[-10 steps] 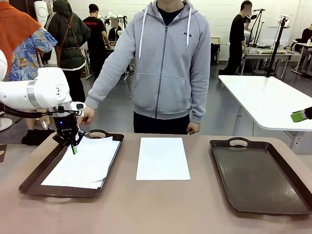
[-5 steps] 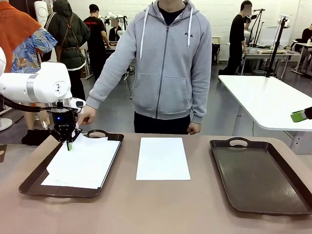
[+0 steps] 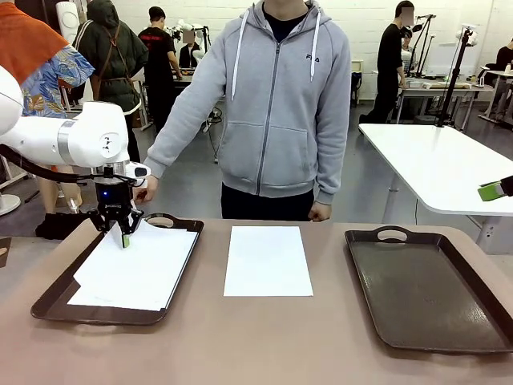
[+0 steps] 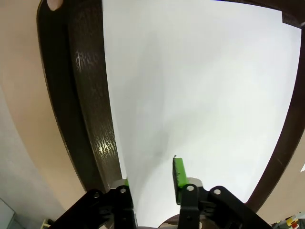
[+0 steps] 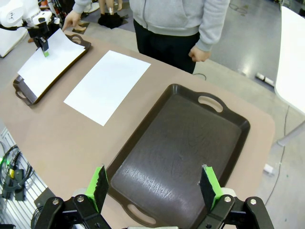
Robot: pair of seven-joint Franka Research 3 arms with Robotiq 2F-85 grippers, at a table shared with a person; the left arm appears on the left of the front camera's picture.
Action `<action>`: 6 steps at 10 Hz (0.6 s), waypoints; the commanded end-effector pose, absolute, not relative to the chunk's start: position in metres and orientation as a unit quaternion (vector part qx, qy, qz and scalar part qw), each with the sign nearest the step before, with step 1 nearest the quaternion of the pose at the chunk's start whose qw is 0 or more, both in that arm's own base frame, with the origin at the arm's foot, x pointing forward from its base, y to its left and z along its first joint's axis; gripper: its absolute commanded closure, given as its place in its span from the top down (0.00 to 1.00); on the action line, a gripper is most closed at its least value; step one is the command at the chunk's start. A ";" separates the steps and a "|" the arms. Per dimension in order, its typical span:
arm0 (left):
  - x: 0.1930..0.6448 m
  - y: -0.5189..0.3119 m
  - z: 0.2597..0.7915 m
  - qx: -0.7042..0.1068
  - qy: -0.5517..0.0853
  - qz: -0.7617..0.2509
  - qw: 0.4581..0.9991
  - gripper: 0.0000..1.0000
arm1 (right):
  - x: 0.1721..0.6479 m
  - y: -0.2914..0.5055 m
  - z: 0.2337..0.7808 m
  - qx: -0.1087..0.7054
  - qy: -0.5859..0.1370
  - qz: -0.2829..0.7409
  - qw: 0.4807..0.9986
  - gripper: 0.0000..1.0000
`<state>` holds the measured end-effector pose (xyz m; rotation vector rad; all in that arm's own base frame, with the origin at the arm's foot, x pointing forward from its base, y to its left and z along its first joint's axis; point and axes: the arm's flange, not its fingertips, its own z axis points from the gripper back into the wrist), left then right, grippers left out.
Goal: Sort the A4 documents.
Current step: Place the A4 Paper in the designated Handle tray.
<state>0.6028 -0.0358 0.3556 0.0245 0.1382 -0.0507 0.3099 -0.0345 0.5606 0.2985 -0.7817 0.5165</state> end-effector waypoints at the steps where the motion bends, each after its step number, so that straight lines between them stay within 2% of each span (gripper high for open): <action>1: 0.610 -0.030 0.360 0.024 0.066 -0.038 0.997 0.60 | 0.311 -0.034 0.559 0.151 -0.375 0.250 0.880 1.00; 5: 0.611 -0.030 0.361 0.034 0.064 -0.018 0.997 0.97 | 0.311 -0.034 0.559 0.151 -0.375 0.250 0.880 1.00; 6: 0.611 -0.029 0.361 0.038 0.062 -0.013 0.997 1.00 | 0.311 -0.034 0.559 0.151 -0.375 0.250 0.880 1.00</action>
